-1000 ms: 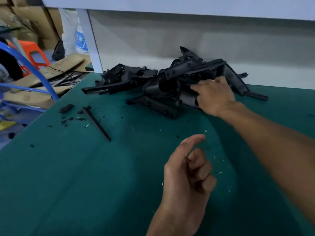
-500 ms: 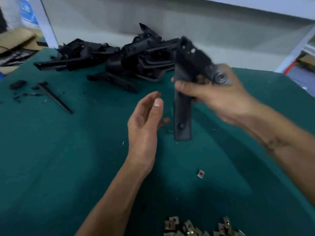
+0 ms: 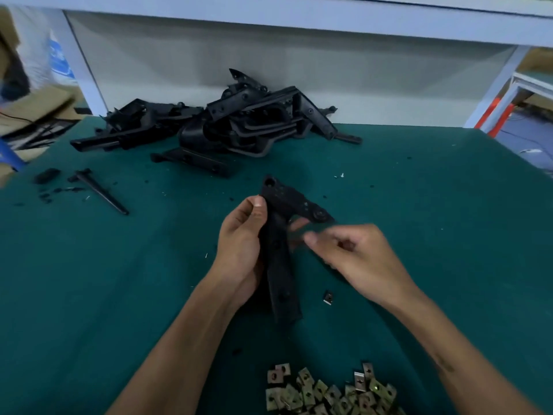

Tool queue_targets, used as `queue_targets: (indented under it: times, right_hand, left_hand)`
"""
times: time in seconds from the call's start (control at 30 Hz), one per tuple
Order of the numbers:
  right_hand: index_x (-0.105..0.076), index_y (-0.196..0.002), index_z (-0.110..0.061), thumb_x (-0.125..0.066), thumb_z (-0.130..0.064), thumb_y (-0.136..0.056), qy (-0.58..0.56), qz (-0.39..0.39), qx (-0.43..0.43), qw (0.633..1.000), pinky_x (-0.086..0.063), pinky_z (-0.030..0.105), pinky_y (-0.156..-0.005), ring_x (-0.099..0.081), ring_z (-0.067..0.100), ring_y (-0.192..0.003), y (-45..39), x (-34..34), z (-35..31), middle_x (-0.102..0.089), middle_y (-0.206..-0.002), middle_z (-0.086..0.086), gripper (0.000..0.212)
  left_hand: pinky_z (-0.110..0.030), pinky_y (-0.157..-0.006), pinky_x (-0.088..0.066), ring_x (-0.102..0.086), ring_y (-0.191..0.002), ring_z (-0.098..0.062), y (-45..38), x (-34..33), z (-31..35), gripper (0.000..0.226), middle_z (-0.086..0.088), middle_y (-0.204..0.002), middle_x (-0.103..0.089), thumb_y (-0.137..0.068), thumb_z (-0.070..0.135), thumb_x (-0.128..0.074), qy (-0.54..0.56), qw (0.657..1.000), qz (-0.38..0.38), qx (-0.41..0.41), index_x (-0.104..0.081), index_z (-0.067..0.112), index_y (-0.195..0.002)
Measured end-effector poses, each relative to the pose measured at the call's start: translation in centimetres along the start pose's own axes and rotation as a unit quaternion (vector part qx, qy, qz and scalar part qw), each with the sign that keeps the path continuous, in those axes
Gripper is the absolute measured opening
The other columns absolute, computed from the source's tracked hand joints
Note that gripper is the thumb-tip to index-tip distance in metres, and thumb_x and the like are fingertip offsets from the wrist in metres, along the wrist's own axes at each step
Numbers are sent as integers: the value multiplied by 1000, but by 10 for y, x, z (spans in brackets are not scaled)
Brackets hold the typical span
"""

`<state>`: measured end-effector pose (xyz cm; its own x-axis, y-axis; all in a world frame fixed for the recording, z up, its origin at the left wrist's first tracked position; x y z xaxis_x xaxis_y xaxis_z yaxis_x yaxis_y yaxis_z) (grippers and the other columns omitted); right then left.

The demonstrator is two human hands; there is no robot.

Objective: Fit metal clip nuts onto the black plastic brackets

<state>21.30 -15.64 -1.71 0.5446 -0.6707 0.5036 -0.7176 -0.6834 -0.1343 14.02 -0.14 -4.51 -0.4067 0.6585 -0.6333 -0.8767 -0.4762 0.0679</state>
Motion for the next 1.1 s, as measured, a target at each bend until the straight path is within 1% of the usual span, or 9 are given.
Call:
queue_targets:
  times: [0.07, 0.17, 0.23, 0.37, 0.47, 0.6, 0.7, 0.77, 1.1]
  right_hand:
    - [-77, -83, -13, -82, -23, -84, -7, -10, 8, 1000, -44, 26, -65, -55, 10, -68, 17, 13, 9, -63, -74, -6, 11]
    - [-76, -104, -32, -88, -27, -77, 71, -85, 2, 994, -43, 18, -73, -58, 12, -89, 38, 16, 23, -62, -98, -11, 30]
    - [-74, -107, -37, -87, -34, -78, 110, -111, 11, 988, -40, 12, -73, -56, 9, -90, 43, 12, 28, -58, -106, -14, 31]
    - [-78, -96, -25, -76, -21, -90, 139, -50, 67, 987, -41, 13, -63, -60, 11, -76, 36, 10, 32, -61, -98, -13, 7]
    - [-78, -91, -18, -72, -9, -92, 137, 18, 78, 987, -50, 27, -64, -64, 14, -74, 30, 12, 35, -67, -84, -11, 11]
    - [-75, -80, -17, -67, -8, -97, -90, 97, -81, 988, -45, 18, -51, -62, 6, -56, 13, 16, 40, -70, -67, 0, 21]
    - [-70, -90, -8, -62, -12, -98, -370, 102, -158, 910, -49, 19, -51, -68, 14, -59, -6, 9, 35, -73, -76, 10, 12]
    - [-69, -94, -3, -64, -12, -92, -472, 96, -151, 863, -55, 21, -58, -68, 16, -62, -14, 1, 32, -73, -82, 15, 11]
    - [-76, -96, -5, -72, 1, -75, -545, 29, -116, 830, -58, 22, -70, -70, 15, -71, -17, -1, 37, -73, -87, 12, 22]
  left_hand:
    - [-40, -66, -61, -74, -94, -34, -1, 2, 1, 28, -12, -110, -75, -107, 30, -44, -19, 1000, 19, 7, -60, 7, -109]
    - [-29, -48, -53, -71, -66, -22, -4, 9, 6, 25, -6, -85, -72, -106, 30, -48, -66, 997, 43, -3, -60, 10, -97]
    - [-25, -42, -41, -58, -56, -19, -5, 9, 6, 24, -6, -78, -64, -106, 28, -50, -74, 997, 34, -6, -57, 12, -89]
    - [-23, -41, -34, -46, -57, -14, -5, 7, 2, 24, 1, -78, -56, -102, 24, -55, -74, 997, -12, 10, -55, 20, -79]
    - [-21, -42, -32, -40, -59, -12, -3, 6, 3, 21, 6, -73, -48, -92, 20, -67, -88, 995, -51, 11, -55, 23, -75]
    - [-21, -41, -30, -36, -57, -11, -2, 3, 1, 19, 5, -73, -43, -87, 19, -72, -109, 990, -89, 25, -55, 19, -81]
    - [-21, -40, -28, -34, -56, -12, -1, 0, -2, 16, 0, -77, -41, -86, 17, -73, -118, 987, -100, 35, -57, 16, -87]
    - [-21, -40, -28, -33, -55, -11, 0, 0, -3, 15, -2, -78, -40, -86, 17, -71, -123, 986, -105, 35, -57, 14, -90]
    - [-19, -39, -29, -33, -55, -10, 0, -2, -1, 19, -1, -76, -38, -88, 17, -68, -138, 982, -124, 35, -49, 12, -90]
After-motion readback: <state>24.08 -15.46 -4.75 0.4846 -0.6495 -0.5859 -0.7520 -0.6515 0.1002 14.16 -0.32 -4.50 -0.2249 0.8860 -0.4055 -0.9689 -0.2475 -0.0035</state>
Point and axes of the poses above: each hand's wrist, its own y-axis away from the middle knuckle, its own x-axis out of the back of the hand, z = x × y, the point moved 3 cm from there along -y, towards the middle knuckle
